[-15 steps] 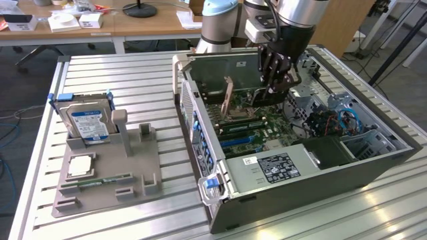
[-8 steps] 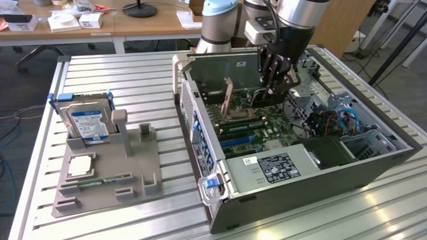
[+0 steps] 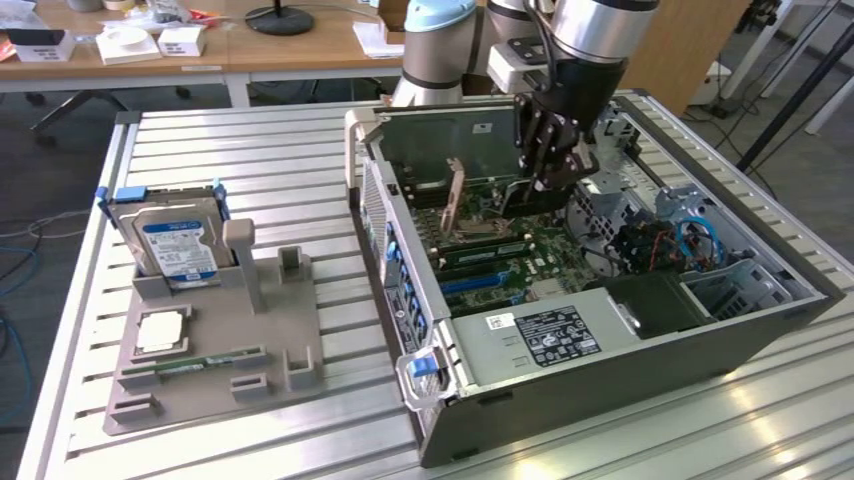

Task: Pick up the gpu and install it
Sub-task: 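Insert the gpu into the slot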

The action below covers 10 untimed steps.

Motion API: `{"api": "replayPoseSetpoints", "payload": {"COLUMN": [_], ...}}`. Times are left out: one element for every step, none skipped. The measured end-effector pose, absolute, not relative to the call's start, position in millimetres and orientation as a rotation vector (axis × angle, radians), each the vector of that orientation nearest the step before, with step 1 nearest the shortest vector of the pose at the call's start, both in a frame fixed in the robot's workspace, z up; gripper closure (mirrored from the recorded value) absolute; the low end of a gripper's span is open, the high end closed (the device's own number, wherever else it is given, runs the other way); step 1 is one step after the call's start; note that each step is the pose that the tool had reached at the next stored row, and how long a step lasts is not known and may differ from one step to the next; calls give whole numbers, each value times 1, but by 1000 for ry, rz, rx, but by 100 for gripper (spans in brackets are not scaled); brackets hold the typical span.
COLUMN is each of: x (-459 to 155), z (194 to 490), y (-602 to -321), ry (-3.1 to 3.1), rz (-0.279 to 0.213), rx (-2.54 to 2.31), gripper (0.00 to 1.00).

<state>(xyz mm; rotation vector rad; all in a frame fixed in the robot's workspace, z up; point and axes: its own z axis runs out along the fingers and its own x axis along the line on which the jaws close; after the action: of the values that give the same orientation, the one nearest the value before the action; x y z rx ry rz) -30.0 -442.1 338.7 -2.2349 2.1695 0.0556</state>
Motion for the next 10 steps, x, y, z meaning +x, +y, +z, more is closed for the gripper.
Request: {"api": "replayPoseSetpoints", "payload": {"x": [-30,-30,-30,-30,-30,-30,-30,-30,-30,-30], "z": [339,338,338,338,338,338,338,338,338,338], "y": [-442,-442,-442,-442,-443,-445,-446,-448,-449,-451], "ry": [2178,2183,2187,2188,2188,2188,2188,2188,2188,2188], "rz": [55,55,55,55,55,55,55,55,55,55], "rx": [-2226,-2221,-2218,-2216,-2216,-2216,-2216,-2216,-2216,-2216], "gripper": [74,74,74,74,74,74,74,74,74,74]}}
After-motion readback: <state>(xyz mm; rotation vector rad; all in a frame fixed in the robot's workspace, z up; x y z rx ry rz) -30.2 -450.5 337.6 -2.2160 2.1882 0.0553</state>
